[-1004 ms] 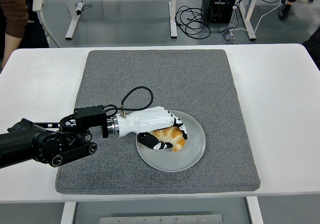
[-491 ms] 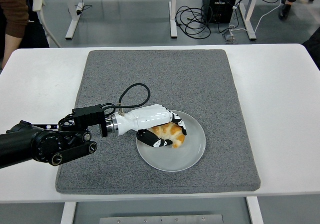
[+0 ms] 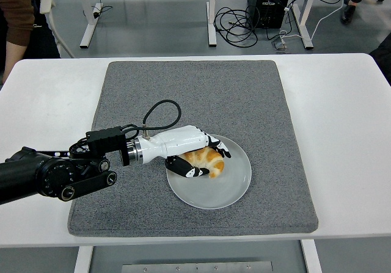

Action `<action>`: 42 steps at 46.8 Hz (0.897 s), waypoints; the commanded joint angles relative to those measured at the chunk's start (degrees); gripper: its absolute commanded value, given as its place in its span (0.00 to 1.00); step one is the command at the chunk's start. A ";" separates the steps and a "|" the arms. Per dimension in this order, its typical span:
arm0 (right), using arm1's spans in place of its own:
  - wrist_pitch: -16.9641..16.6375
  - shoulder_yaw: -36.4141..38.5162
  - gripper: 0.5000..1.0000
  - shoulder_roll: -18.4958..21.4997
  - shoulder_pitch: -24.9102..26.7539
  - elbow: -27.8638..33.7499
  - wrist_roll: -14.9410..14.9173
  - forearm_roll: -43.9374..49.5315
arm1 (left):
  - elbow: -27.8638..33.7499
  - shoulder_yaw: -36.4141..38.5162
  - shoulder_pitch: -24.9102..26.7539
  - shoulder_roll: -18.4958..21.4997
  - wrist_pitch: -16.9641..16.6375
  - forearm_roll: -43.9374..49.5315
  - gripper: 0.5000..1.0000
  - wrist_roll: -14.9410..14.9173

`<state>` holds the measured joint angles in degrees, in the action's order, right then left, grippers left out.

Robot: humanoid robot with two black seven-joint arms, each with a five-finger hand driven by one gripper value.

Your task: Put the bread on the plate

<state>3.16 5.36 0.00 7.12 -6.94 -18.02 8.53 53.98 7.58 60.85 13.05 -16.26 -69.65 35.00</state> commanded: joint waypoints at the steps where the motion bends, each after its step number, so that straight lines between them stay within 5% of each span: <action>1: 0.00 0.00 1.00 0.00 0.00 0.00 0.00 0.00 | 0.07 -0.19 0.06 0.04 0.00 2.06 0.47 0.00; 8: 0.00 0.00 1.00 0.00 0.00 0.00 0.00 0.00 | 0.07 -0.28 0.06 0.13 0.00 4.44 0.63 0.00; 42: 0.00 0.00 1.00 0.00 0.00 0.00 0.00 0.00 | 0.86 -1.69 0.06 1.36 0.26 10.15 0.91 0.00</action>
<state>3.16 5.36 0.00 7.12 -6.94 -18.02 8.53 54.86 5.96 60.88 14.25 -16.04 -59.62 35.00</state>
